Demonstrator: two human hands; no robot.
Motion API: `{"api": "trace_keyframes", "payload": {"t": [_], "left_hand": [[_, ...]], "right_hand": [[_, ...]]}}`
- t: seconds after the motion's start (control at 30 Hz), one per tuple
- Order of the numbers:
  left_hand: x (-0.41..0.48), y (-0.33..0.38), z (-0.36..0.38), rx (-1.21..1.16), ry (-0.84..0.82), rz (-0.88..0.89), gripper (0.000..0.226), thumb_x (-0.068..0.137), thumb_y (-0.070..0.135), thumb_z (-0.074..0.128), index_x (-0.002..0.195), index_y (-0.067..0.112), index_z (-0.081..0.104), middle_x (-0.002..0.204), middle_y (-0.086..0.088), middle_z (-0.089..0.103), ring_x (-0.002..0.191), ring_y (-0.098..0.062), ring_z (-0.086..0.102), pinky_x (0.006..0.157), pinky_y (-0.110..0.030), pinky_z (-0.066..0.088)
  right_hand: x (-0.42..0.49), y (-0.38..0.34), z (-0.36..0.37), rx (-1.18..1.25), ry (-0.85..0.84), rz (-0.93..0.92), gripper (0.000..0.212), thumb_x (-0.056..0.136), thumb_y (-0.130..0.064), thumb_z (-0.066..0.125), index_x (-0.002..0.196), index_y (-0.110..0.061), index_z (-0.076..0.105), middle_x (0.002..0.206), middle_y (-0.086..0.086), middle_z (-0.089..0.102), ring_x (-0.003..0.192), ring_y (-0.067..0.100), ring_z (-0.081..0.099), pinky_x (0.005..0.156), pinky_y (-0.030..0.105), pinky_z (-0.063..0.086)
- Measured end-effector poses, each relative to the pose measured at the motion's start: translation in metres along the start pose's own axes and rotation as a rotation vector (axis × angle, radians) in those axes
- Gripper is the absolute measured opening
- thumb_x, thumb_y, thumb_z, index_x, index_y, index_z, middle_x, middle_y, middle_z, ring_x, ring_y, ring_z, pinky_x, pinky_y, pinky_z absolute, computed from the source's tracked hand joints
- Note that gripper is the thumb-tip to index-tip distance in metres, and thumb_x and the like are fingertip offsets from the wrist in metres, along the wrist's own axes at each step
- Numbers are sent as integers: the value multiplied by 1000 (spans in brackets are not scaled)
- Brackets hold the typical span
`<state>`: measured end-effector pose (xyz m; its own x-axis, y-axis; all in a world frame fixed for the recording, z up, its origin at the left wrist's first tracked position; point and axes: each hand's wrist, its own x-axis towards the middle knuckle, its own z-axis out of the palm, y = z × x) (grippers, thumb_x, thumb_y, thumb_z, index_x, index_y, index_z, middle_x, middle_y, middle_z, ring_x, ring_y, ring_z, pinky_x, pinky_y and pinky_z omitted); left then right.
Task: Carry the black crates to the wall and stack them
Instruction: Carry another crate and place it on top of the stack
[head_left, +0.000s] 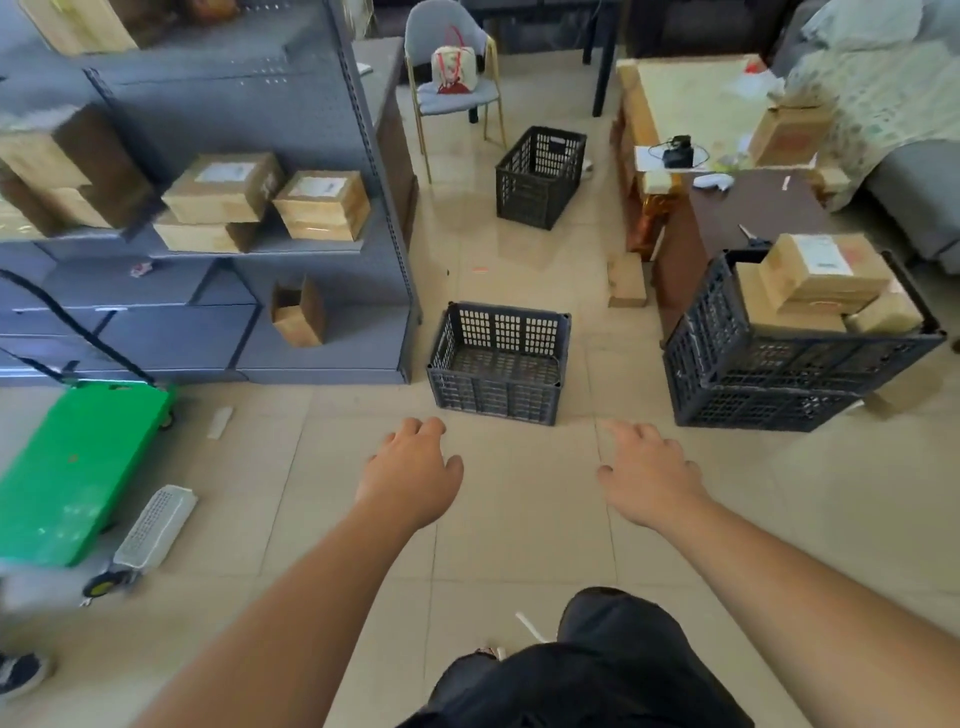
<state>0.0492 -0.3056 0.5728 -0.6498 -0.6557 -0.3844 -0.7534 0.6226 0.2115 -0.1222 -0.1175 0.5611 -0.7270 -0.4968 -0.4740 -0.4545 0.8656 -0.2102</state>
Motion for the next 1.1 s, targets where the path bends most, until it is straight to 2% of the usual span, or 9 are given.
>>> {"api": "trace_keyframes", "payload": {"t": [0.23,0.4,0.6,0.8,0.93,1.1], "left_hand": [[146,25,-34,63,-39,51,51,101,43,47,147,21,44,150,-6,45,135,-30,46,105,-48,44],[245,50,-62,46,-55,13,46,102,39,48,145,21,45,150,-7,46,134,-29,46,107,-48,44],[336,62,-90,-4,-95,-36,44,103,39,49,144,22,45,148,-7,47,131,-29,48,105,-47,45],[436,53,-111,10,-153,-52,47,103,38,48,147,24,43,150,-6,45,133,-30,48,106,-47,43],[512,35,-112,21,-212,-22,47,103,39,48,148,25,42,151,-6,46,132,-28,50,105,-46,48],[611,7,-112,92,-327,62,47,102,39,47,147,25,44,150,-7,48,131,-30,51,105,-47,48]], "right_hand": [[132,-8,-33,43,-5,155,51,101,-35,47,151,-23,37,153,6,40,136,33,41,107,47,38],[243,-17,-69,62,-36,138,51,102,-34,47,150,-19,38,152,11,41,136,35,42,109,48,39],[347,-44,-121,35,-65,141,46,99,-27,49,143,-18,42,146,11,44,132,36,46,103,47,42],[433,-79,-136,67,-113,143,40,98,-27,49,136,-17,46,139,13,50,127,37,48,104,47,44],[488,-100,-137,136,-138,211,47,97,-22,49,143,-18,42,140,16,50,126,38,48,104,46,44],[548,-123,-130,241,-162,372,57,100,-27,50,154,-18,35,147,18,47,133,40,46,108,48,43]]}}
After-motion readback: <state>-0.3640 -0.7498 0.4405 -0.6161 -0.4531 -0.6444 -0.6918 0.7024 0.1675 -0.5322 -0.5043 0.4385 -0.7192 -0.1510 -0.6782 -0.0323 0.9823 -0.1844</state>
